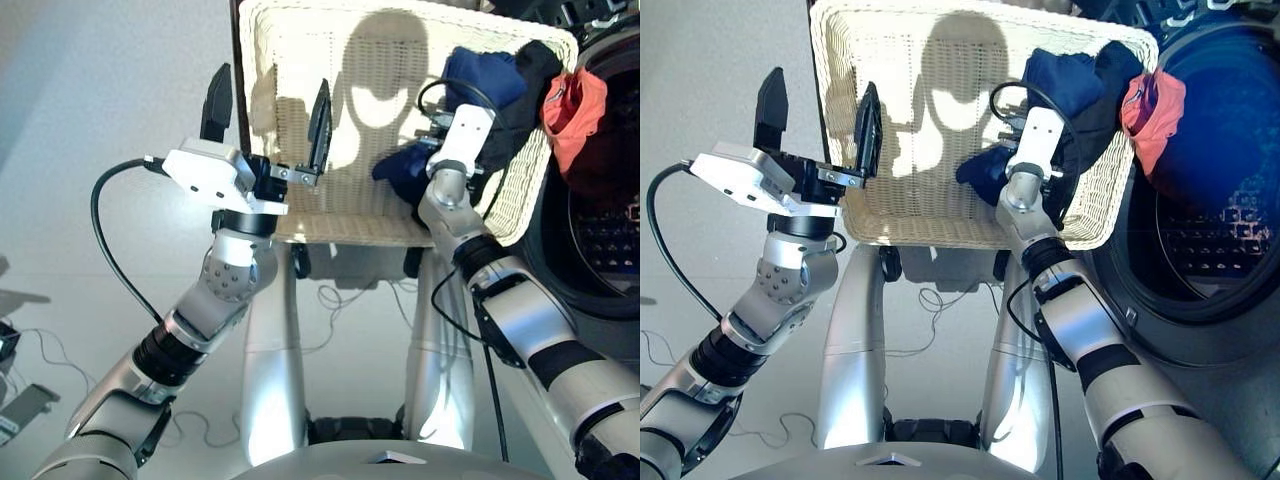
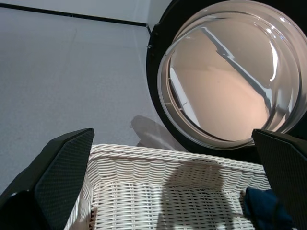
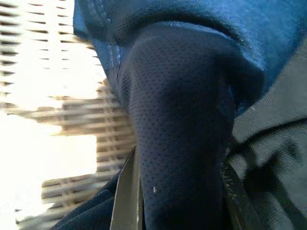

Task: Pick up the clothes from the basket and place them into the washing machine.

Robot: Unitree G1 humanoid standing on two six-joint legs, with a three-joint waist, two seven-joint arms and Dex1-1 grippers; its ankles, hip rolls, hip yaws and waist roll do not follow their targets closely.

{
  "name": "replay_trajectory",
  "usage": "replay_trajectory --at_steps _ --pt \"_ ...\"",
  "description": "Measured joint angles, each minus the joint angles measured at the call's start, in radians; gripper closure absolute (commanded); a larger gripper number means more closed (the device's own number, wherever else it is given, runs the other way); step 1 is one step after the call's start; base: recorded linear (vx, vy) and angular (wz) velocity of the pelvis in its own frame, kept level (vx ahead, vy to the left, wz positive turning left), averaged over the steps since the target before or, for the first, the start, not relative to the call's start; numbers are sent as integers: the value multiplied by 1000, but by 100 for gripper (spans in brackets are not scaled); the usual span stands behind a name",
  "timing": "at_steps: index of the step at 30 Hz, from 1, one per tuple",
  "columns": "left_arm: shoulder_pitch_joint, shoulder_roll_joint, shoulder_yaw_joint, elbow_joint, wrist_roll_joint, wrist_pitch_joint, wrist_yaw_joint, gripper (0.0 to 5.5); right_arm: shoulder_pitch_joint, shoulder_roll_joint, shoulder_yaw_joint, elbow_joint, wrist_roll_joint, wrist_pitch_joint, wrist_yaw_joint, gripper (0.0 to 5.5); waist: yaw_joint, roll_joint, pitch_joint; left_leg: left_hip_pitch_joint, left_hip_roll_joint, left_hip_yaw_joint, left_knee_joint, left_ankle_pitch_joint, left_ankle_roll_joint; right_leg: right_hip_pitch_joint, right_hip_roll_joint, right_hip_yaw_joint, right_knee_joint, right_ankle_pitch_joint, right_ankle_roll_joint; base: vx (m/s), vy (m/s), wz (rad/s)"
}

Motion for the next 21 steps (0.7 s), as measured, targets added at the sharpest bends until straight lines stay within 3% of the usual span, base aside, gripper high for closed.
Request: replay_trajectory --at_steps 1,3,4,7,12,17,19,21 --pt "2 0 3 1 1 1 0 0 34 -19 5 -67 0 1 4 550 7 0 -1 -2 1 1 -1 5 2 -2 -3 1 0 -1 -1 0 0 0" --pt "10 0 18 -3 1 1 2 0 108 -42 2 -167 0 -13 19 550 -5 -3 1 1 2 0 2 2 5 2 1 -3 -1 -2 -1 112 6 -16" --pt "20 1 25 -4 2 1 4 0 142 -45 -8 -216 1 -24 28 550 -3 -3 1 4 1 -3 4 1 -1 9 -1 -4 0 -5 -1 119 -1 4" --pt "42 1 47 -16 11 0 9 0 322 -41 -98 -405 24 -119 66 550 -22 -8 -1 10 -2 -5 -2 -2 1 19 -2 -9 -11 -7 1 0 0 0" --pt "79 5 86 -17 26 0 16 0 503 -14 -254 -462 143 -228 115 550 -59 -13 1 10 -7 -11 0 -5 6 25 -5 -16 -13 -10 4 0 0 0" --pt "94 8 124 -18 30 -4 16 0 526 3 -408 -432 213 -311 65 550 -89 -26 2 5 -1 -18 33 -22 2 25 -1 -19 14 -23 11 -34 8 -18" --pt "92 11 127 -20 29 -12 17 0 502 2 -473 -396 210 -351 11 550 -91 -29 2 3 -1 -20 39 -21 3 21 -1 -18 25 -20 3 -31 -10 17" --pt "93 13 129 -23 29 -23 18 0 444 -16 -528 -311 206 -367 -67 550 -87 -30 2 -3 -1 -24 46 -22 2 16 -2 -18 34 -26 8 0 0 0"
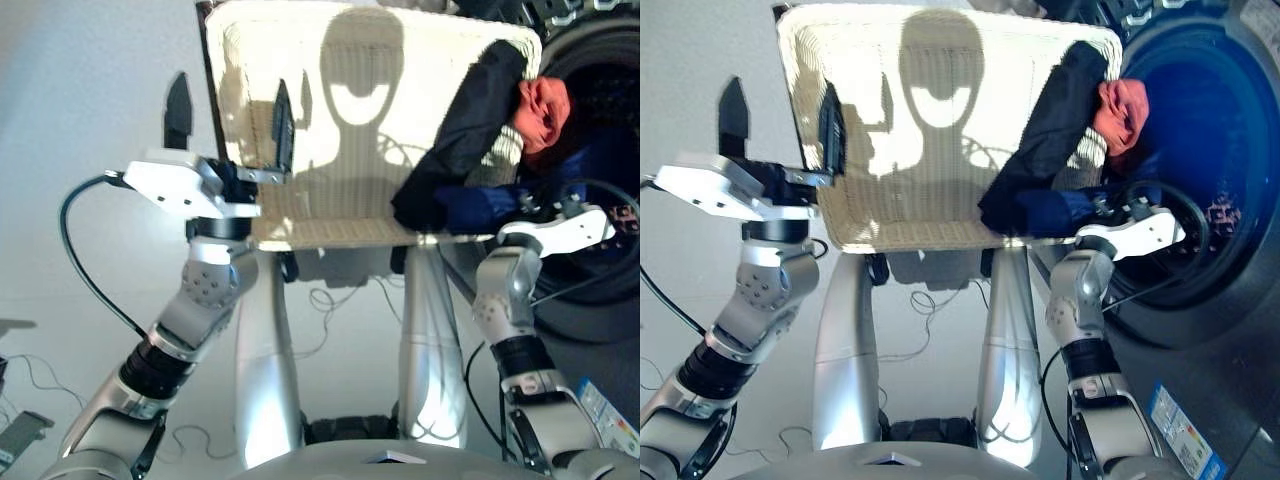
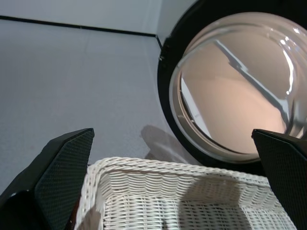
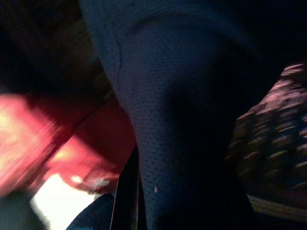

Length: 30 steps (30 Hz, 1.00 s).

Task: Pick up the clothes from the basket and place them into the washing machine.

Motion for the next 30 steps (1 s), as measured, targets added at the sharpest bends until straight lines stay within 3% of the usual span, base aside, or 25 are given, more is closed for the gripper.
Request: replay_trajectory --at_steps 7,16,22,23,24,30 --pt "-24 39 -18 -13 0 0 0 0 -186 -148 -56 301 4 14 -148 550 26 0 0 -6 -1 -2 12 -1 0 -3 0 1 6 0 0 0 0 0" --pt "-73 110 -72 -13 -7 1 -27 0 -369 -397 -6 627 90 164 -76 550 63 1 1 -20 -11 -2 54 -17 8 -11 -12 5 37 -7 5 0 0 0" --pt "-86 126 -82 -13 -8 2 -43 0 -416 -434 17 642 94 202 -49 550 78 1 1 -27 -20 3 63 -18 11 -27 -16 20 55 -9 7 0 0 0" --pt "-87 130 -83 -13 -8 2 -44 0 -422 -450 18 646 94 206 -48 106 81 1 1 -30 -20 4 63 -18 11 -32 -15 22 57 -9 7 0 0 0" --pt "-89 134 -87 -13 -8 2 -45 0 -429 -459 20 654 99 211 -44 0 81 1 1 -33 -20 3 64 -18 11 -35 -15 22 57 -9 7 0 0 0" --pt "-96 134 -95 -13 -19 2 -64 0 -430 -463 21 673 134 219 18 0 85 2 1 -39 -19 4 78 -27 12 -36 -14 22 57 -10 10 0 0 0"
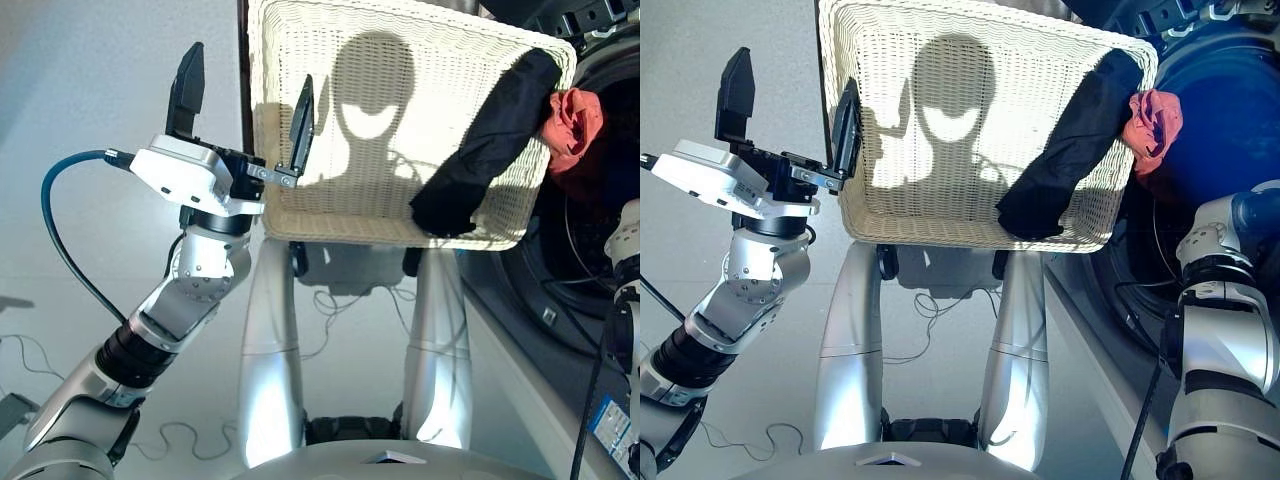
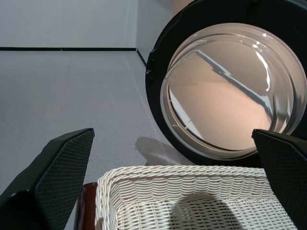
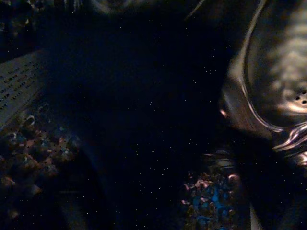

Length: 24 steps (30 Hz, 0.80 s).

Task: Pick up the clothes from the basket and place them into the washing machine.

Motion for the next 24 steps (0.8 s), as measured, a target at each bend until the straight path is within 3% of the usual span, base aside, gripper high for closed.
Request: replay_trajectory --at_steps 5,9,15,20,24 --pt "4 -18 5 0 -8 1 -4 0 82 59 7 -117 24 -26 13 0 2 0 0 1 0 -1 -2 -1 0 2 0 0 -3 -1 1 0 0 0" --pt "6 -70 12 0 -10 1 -4 0 195 201 50 -302 18 -59 47 0 -12 0 0 2 1 0 -4 -2 0 3 0 2 -5 -1 1 0 0 0" --pt "39 -108 33 3 -11 4 -4 0 389 388 238 -569 -74 -67 104 0 -44 -1 0 17 2 3 -16 -3 1 12 3 4 -14 -1 0 46 4 -15" --pt "55 -112 39 3 -10 20 -2 0 481 419 358 -770 -210 -64 154 0 -54 -1 0 23 12 6 -16 -6 -2 18 13 3 -22 0 -2 0 0 0" --pt "72 -108 44 3 4 20 15 0 484 375 424 -907 -344 -41 168 0 -58 -1 0 28 16 6 -17 -7 -3 22 17 3 -21 1 -3 0 0 0"
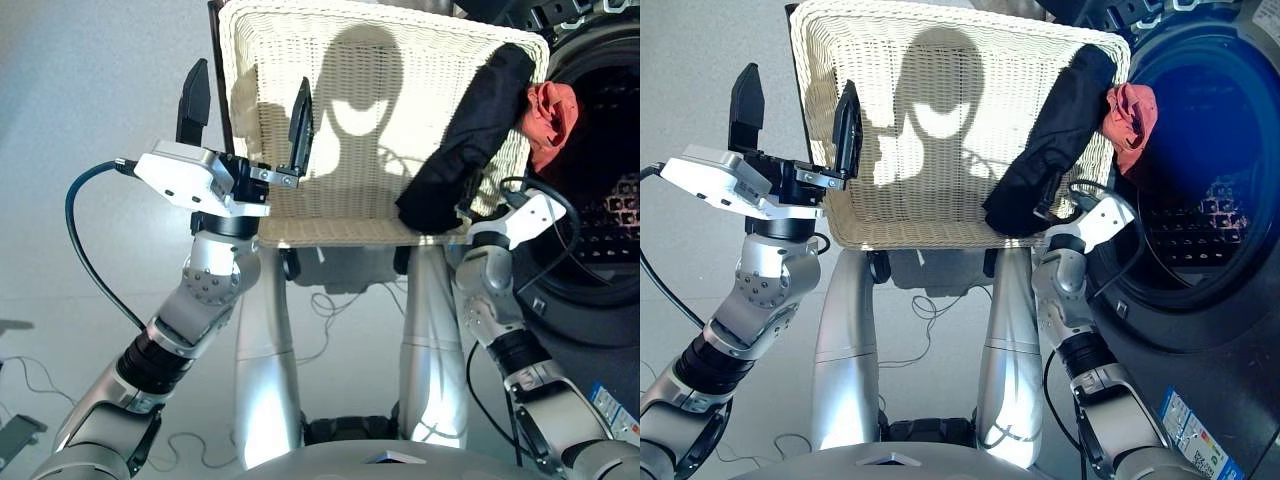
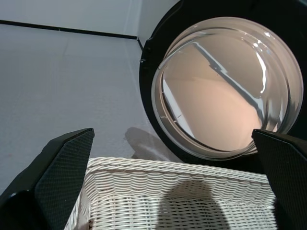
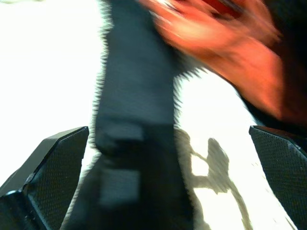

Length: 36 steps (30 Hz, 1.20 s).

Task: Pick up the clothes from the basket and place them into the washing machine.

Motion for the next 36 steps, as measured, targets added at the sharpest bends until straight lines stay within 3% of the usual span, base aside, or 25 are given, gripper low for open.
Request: replay_trajectory --at_steps 5,9,15,19,22,36 --pt "13 2 4 0 15 0 10 0 -79 10 49 46 -77 40 -4 0 -2 0 0 8 1 -2 0 0 -1 10 0 -1 0 0 -1 0 0 0" --pt "13 1 1 3 12 -1 11 0 -208 63 66 233 -85 71 -27 0 5 0 0 12 1 -1 -1 0 -1 13 0 -1 0 0 -1 0 0 0" --pt "12 -2 -6 6 -31 -5 2 0 -360 133 30 445 -7 79 -74 0 24 1 0 14 -1 -1 0 -1 -2 15 0 -2 1 0 -1 0 0 0" --pt "5 -4 -24 17 -47 -8 -8 0 -445 133 -18 622 65 80 -84 0 53 7 -2 26 -2 -3 -8 1 -3 24 -2 -4 -2 -1 -3 -21 -4 8" --pt "3 -3 -43 15 -60 -12 -15 0 -482 130 -68 729 136 80 -88 0 70 13 -2 27 -4 -4 -15 5 -5 24 -4 -5 -2 -2 -6 -56 -6 19" --pt "-47 -3 -50 20 -65 -12 -20 0 -574 135 -125 862 301 80 -90 0 76 33 0 11 -11 -5 -16 7 -6 6 -5 -5 4 -4 -7 0 0 0"
